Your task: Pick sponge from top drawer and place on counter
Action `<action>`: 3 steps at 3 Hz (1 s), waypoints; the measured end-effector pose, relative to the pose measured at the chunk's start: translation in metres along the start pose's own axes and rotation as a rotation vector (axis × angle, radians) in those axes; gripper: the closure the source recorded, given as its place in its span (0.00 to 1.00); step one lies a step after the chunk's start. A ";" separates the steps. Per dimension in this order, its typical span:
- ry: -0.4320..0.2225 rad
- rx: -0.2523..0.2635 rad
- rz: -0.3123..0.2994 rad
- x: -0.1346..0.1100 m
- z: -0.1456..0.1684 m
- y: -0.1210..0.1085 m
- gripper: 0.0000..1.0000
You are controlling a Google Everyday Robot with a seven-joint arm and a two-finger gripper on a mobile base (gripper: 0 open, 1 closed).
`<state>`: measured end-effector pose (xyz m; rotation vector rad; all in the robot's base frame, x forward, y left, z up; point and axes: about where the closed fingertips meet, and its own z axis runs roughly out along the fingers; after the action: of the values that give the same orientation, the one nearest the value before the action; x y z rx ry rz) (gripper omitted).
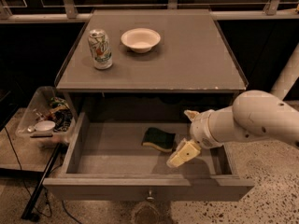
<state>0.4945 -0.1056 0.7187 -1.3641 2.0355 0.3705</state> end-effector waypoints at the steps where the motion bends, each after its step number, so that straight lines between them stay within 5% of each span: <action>1: -0.021 0.008 -0.007 -0.001 0.026 -0.002 0.00; 3: -0.035 0.070 -0.021 0.006 0.072 -0.021 0.00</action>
Offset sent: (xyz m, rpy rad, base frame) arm 0.0510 0.0315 -0.0558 0.0210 -0.0992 -0.0363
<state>0.5375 -0.0782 0.6632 -1.3270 1.9856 0.3092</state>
